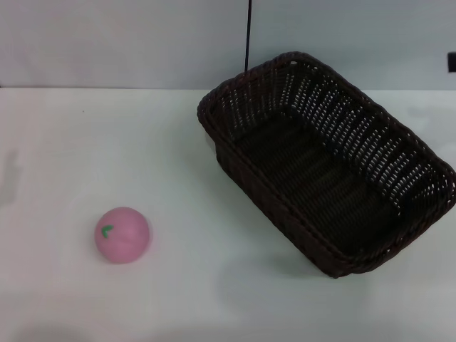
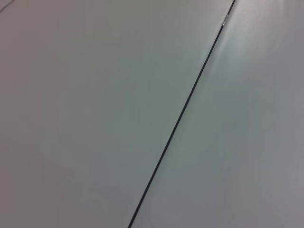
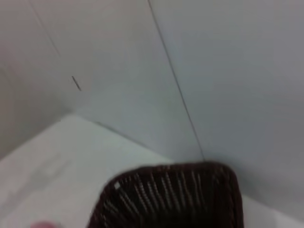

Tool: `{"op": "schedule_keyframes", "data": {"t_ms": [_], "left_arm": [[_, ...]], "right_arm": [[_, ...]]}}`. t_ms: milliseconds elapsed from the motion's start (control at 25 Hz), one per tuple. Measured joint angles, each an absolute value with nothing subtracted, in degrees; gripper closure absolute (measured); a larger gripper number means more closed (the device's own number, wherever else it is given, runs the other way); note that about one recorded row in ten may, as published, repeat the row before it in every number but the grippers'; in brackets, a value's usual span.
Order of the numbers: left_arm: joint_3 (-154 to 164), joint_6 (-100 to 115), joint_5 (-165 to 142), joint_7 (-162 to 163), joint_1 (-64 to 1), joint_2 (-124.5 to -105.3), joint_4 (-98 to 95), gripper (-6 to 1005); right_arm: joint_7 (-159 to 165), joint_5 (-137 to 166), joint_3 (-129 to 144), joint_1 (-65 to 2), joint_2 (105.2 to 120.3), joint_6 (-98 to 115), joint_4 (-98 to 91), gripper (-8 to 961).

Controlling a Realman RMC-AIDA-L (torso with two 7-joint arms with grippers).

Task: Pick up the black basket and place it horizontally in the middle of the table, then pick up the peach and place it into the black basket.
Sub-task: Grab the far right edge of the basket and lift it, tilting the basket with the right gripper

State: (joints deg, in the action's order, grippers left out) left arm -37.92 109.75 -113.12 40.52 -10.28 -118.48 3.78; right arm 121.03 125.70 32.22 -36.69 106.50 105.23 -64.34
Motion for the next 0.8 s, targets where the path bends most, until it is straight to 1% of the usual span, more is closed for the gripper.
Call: {"op": "schedule_keyframes", "data": {"t_ms": [80, 200, 320, 400, 440, 480, 560, 600, 640, 680, 800], "left_arm": [[-37.9, 109.7, -113.1, 40.5, -10.3, -118.48, 3.8, 263], [-37.1, 109.7, -113.1, 40.5, -10.2, -118.48, 3.8, 263], [-36.8, 109.6, -113.1, 40.5, -10.1, -118.48, 3.8, 264], [-36.4, 109.6, -113.1, 40.5, -10.1, -118.48, 3.8, 264], [-36.4, 109.6, -113.1, 40.5, -10.1, -118.48, 3.8, 264], [-36.3, 109.6, -113.1, 40.5, -10.1, -118.48, 3.8, 265], [-36.1, 109.6, -113.1, 40.5, -10.2, -118.48, 3.8, 265], [-36.1, 109.6, -113.1, 40.5, -10.2, -118.48, 3.8, 265], [-36.1, 109.6, -113.1, 40.5, -10.2, -118.48, 3.8, 266], [-36.1, 109.6, -113.1, 40.5, -10.2, -118.48, 3.8, 266], [-35.3, 109.6, -113.1, 40.5, -10.2, -118.48, 3.8, 266]], "right_arm": [[123.4, 131.0, 34.7, -38.4, 106.5, 103.9, -64.1, 147], [123.9, 133.0, 35.7, -39.0, 106.53, 103.4, -64.0, 147], [124.4, 137.3, 38.7, -40.3, 107.02, 102.1, -62.9, 146], [124.5, 140.5, 40.0, -41.2, 107.73, 101.1, -62.2, 146], [124.5, 143.6, 40.8, -42.0, 108.79, 100.2, -61.8, 146], [124.5, 143.6, 40.8, -42.0, 108.79, 100.2, -61.8, 146], [124.5, 146.0, 41.6, -42.5, 109.83, 99.5, -61.4, 145], [124.5, 146.5, 42.0, -42.6, 110.11, 99.2, -61.3, 145], [124.5, 147.2, 43.0, -42.8, 110.87, 98.2, -60.9, 145], [124.5, 147.2, 43.0, -42.8, 110.87, 98.2, -60.9, 146], [124.5, 147.3, 43.5, -42.8, 111.56, 96.7, -59.5, 147]]}}
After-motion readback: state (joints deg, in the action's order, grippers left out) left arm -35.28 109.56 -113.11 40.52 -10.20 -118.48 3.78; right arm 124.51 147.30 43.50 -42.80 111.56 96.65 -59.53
